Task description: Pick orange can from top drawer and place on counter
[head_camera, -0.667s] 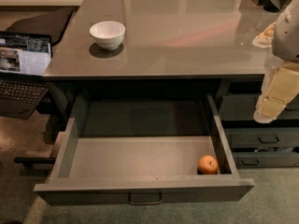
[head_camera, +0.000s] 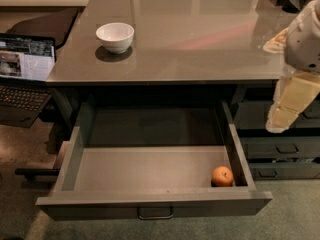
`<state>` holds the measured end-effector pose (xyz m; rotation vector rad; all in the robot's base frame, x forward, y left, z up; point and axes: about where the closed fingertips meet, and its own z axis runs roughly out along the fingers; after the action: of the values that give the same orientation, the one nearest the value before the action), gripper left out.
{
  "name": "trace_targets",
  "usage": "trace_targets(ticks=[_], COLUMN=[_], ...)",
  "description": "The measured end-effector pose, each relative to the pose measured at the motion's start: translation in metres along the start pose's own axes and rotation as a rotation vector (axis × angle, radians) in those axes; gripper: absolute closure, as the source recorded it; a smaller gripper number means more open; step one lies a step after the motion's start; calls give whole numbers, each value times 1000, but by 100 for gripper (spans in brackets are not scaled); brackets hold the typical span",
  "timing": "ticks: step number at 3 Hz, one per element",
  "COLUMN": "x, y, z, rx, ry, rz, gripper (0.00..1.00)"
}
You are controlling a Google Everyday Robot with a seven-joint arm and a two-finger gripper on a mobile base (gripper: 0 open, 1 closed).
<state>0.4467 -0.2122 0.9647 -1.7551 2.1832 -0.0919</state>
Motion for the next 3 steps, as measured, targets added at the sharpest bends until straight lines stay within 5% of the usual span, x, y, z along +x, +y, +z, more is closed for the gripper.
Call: trace_targets(ticks=[3], x=[12], y=[-9], z=[119], rx=[-16], ry=[0], rz=[-120], gripper=[0])
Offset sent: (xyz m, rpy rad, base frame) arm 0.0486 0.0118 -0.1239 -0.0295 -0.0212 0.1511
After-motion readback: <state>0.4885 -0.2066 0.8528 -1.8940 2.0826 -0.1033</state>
